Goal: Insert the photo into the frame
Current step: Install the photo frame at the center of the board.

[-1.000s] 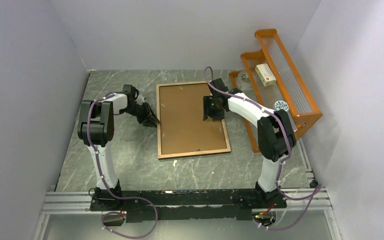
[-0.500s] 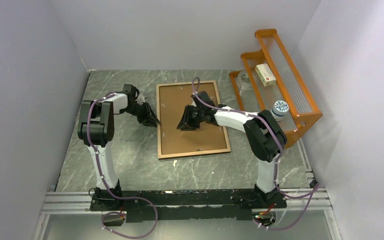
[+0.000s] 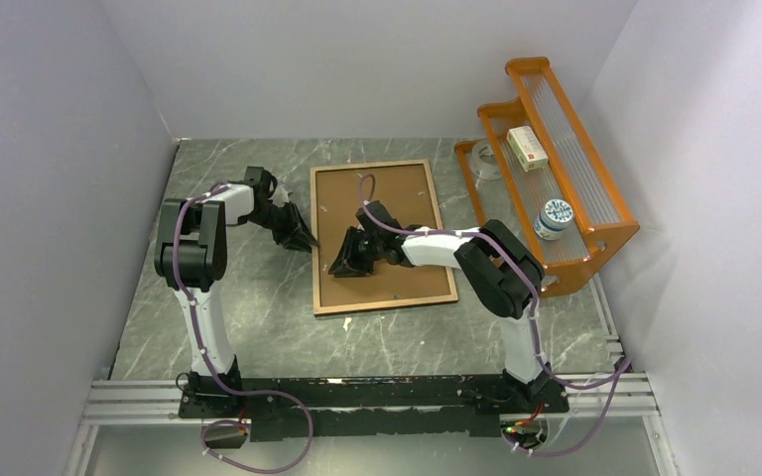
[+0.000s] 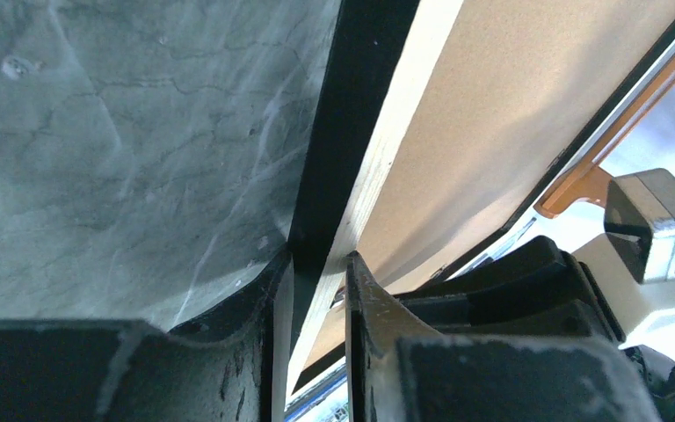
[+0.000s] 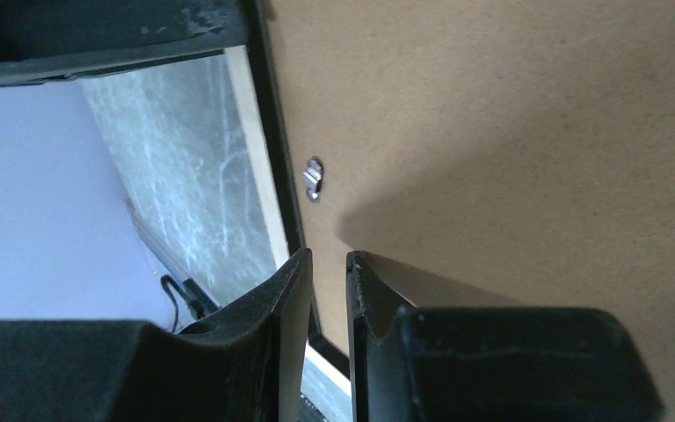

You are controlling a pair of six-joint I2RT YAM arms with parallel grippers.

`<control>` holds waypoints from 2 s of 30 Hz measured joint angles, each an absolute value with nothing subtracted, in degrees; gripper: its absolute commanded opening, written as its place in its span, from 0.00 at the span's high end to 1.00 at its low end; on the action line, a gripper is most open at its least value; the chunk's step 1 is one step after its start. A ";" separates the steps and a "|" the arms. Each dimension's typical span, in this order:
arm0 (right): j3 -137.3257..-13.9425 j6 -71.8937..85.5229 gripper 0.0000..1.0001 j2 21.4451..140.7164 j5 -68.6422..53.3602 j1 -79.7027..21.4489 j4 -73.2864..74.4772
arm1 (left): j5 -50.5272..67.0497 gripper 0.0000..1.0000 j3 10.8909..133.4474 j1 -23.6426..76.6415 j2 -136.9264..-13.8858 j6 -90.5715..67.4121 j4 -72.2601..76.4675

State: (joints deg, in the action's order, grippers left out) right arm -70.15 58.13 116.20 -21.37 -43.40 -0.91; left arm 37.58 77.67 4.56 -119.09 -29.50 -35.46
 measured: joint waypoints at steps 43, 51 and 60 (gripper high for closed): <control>-78.76 55.90 0.78 124.22 -20.40 -44.73 -4.91 | 37.60 0.97 77.60 4.58 -119.09 -29.39 -35.40; -79.50 53.21 0.75 124.73 -21.58 -44.84 -4.78 | 37.60 0.97 77.62 4.58 -119.09 -29.39 -35.42; -79.48 50.54 0.55 121.99 -19.44 -45.01 -2.66 | 37.54 0.81 77.89 4.60 -119.09 -29.41 -35.70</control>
State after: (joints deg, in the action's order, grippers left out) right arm -79.48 50.54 121.99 -19.44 -45.01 -2.66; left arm 37.54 77.89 4.60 -119.09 -29.41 -35.70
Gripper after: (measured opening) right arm 0.416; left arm 0.271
